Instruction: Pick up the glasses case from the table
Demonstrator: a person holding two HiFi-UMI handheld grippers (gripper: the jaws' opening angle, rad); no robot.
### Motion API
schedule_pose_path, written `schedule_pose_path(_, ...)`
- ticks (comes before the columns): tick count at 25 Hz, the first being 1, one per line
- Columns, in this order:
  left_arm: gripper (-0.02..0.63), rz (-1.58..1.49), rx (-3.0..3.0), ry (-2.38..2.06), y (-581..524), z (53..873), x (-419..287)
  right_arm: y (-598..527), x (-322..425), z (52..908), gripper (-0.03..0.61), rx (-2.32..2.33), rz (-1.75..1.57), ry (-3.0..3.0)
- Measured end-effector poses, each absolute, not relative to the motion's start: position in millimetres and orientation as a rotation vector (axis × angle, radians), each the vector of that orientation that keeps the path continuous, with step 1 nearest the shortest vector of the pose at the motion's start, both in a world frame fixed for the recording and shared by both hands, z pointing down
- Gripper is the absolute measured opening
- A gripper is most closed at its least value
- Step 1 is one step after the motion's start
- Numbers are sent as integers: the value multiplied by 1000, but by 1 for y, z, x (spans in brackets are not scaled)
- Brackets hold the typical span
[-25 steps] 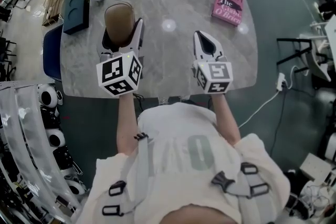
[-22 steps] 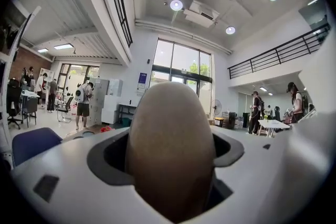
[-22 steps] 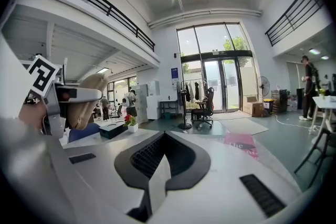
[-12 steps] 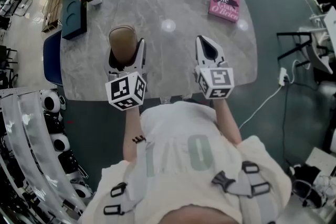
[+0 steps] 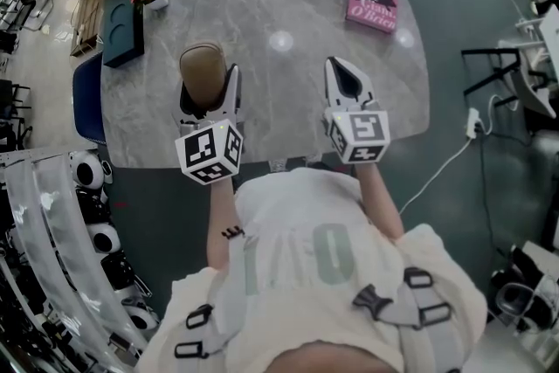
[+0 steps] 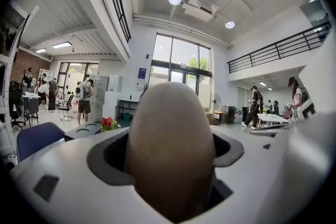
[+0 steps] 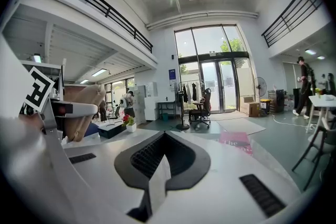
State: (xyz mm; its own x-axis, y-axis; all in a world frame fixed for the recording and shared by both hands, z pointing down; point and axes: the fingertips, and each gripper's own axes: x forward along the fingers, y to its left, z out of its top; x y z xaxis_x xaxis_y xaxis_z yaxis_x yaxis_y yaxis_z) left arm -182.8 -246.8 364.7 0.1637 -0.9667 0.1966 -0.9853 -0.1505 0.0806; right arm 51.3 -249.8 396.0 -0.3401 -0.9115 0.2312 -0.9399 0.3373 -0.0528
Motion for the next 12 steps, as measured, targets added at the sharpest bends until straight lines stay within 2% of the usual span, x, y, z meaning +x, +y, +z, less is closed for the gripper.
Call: schedule_pose_path(12, 399, 133, 2217, -1924, -250, 366, -190, -252, 56, 397, 0, 1708, 254, -2416)
